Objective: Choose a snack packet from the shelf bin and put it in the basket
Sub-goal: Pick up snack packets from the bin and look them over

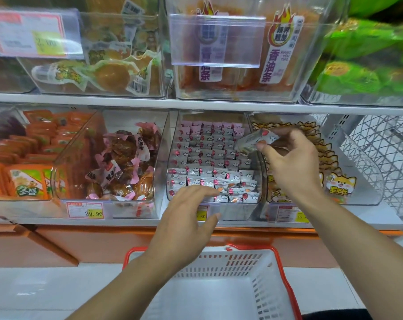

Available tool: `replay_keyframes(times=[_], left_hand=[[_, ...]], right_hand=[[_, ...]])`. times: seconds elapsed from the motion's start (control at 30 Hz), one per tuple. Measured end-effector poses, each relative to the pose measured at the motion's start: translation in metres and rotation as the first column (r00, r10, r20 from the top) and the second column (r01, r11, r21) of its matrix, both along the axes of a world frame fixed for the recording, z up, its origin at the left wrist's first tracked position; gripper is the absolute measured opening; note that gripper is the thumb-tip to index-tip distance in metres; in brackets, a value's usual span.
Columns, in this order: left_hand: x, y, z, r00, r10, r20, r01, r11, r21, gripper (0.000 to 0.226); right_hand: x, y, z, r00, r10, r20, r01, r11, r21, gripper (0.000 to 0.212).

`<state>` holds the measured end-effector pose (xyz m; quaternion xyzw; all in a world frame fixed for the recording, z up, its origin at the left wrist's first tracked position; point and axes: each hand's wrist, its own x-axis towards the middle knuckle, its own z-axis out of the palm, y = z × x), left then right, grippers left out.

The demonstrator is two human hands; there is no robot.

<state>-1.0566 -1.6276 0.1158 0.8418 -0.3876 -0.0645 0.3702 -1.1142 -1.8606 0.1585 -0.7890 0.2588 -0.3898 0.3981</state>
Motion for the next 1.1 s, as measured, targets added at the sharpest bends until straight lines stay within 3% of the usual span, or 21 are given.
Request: replay_keyframes(times=[0.37,0.67,0.8,0.87,0.97,1.03,1.1], left_hand=[[0.006,0.003,0.004,0.998,-0.013,0.062,0.01,0.999,0.044,0.042],[0.006,0.004,0.001,0.999,-0.001,0.055,-0.003,0.997,0.073,0.046],[0.008,0.004,-0.001,0.997,0.0,0.073,-0.005,0.997,0.073,0.046],[0.008,0.004,-0.002,0.997,0.003,0.08,-0.009,0.997,0.075,0.046],[0.008,0.004,-0.003,0.996,-0.002,0.088,-0.005,0.997,0.076,0.046],[0.009,0.003,-0.004,0.995,-0.007,0.1,-0.001,0.997,0.079,0.046],[0.009,0.003,-0.004,0.992,-0.017,0.123,0.006,0.996,0.09,0.048]], right_hand=[[0.022,0.003,-0.001,0.926,0.091,-0.367,-0.225,0.912,-0.343,0.023],[0.03,0.007,0.002,0.863,0.144,-0.485,-0.343,0.872,-0.35,0.027],[0.03,0.002,-0.002,0.846,0.067,-0.529,-0.314,0.865,-0.392,0.024],[0.031,0.0,-0.005,0.791,0.046,-0.61,-0.351,0.851,-0.391,0.022],[0.033,0.002,-0.011,0.645,-0.089,-0.759,-0.468,0.739,-0.485,0.043],[0.036,0.006,-0.015,0.591,-0.187,-0.785,-0.531,0.643,-0.553,0.049],[0.038,0.009,-0.015,0.551,-0.231,-0.802,-0.557,0.614,-0.559,0.047]])
